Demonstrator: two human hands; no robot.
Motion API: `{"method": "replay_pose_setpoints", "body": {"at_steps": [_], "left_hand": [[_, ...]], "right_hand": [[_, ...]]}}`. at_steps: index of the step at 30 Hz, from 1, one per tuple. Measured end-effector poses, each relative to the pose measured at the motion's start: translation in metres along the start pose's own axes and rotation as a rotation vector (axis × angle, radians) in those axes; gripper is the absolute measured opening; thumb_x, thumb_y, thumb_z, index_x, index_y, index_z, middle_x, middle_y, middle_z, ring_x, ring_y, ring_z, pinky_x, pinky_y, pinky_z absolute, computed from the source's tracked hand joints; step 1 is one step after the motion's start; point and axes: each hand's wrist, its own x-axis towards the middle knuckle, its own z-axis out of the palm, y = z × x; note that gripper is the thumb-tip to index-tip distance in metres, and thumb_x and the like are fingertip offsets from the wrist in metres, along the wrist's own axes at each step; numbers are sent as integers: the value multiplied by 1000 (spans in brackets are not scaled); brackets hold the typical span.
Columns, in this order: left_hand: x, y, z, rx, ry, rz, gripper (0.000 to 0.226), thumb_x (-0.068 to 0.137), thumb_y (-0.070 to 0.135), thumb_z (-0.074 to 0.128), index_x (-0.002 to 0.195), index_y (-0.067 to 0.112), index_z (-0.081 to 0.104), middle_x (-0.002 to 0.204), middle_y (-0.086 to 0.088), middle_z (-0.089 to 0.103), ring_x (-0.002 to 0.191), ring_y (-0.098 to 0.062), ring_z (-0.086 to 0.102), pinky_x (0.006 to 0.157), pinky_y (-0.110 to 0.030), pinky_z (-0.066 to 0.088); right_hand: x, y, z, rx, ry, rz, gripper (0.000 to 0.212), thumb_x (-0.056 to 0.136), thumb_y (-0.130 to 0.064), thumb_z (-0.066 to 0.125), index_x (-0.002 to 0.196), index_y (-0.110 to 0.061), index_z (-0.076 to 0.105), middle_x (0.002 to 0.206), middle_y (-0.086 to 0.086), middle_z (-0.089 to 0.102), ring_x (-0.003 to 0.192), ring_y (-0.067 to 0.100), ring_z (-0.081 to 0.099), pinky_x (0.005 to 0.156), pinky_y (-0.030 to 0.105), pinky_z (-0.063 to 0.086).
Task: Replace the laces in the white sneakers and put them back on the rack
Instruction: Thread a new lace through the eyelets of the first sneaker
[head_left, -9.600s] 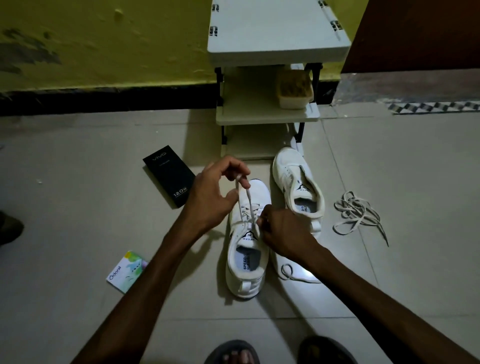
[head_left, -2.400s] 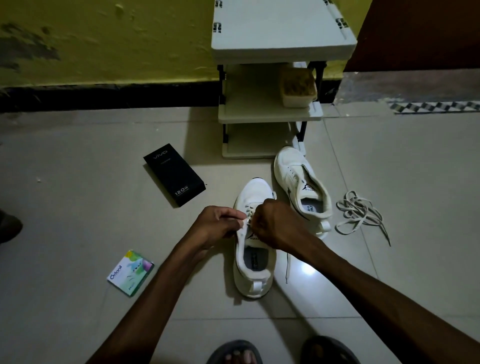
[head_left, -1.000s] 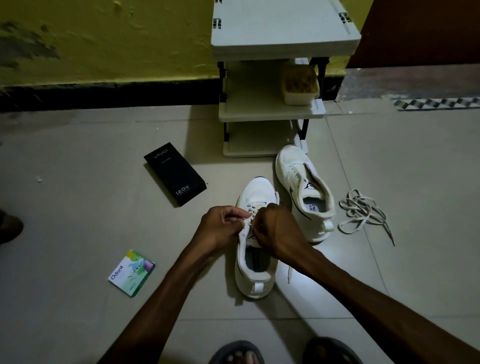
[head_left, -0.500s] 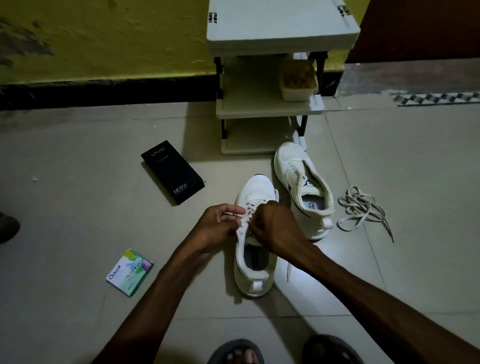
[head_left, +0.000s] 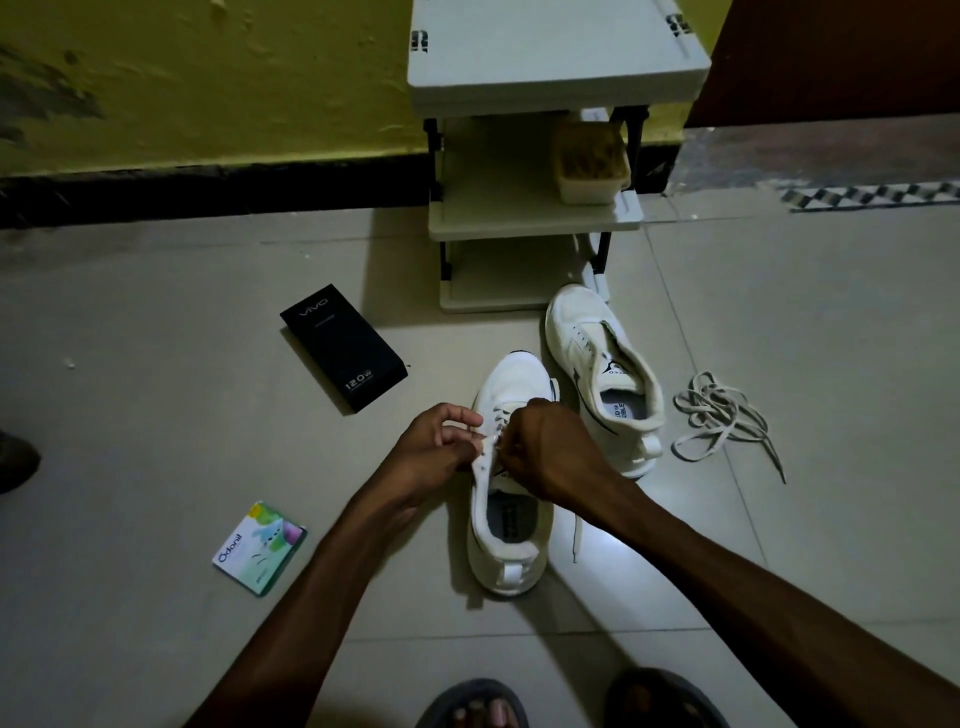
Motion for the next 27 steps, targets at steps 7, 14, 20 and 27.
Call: {"method": "replay_pose_setpoints", "body": {"at_steps": [7, 14, 20, 27], "left_hand": [[-2, -5, 2, 67, 36, 67, 13, 95, 8, 58, 96, 13, 70, 94, -10, 72, 83, -16, 68, 84, -31, 57], [0, -4, 4, 175, 55, 115, 18, 84, 5, 70, 88, 22, 73, 94, -5, 72, 92, -23, 68, 87, -41, 57], [2, -8, 7, 136, 125, 136, 14, 79, 14, 75, 89, 21, 70, 85, -1, 71, 85, -21, 67, 82, -38, 56], [-2, -14, 19, -120, 107, 77, 19, 88, -4, 62, 92, 15, 63, 86, -9, 67, 80, -18, 61, 72, -25, 52]], "right_hand": [[-6, -3, 1, -29, 4, -29, 16, 78, -25, 65, 65, -15, 63, 70, 7, 48, 70, 27, 51, 63, 29, 33], [-12, -10, 6, 177, 29, 80, 16, 81, -12, 57, 70, -8, 69, 82, 15, 67, 77, 28, 59, 64, 30, 33], [-17, -2, -1, 247, 167, 82, 7, 83, -20, 70, 82, -17, 76, 76, -1, 71, 67, 11, 60, 53, 3, 31], [-29, -10, 5, 125, 146, 133, 43, 91, -53, 55, 67, -20, 67, 60, -3, 53, 60, 15, 52, 57, 24, 31]]}}
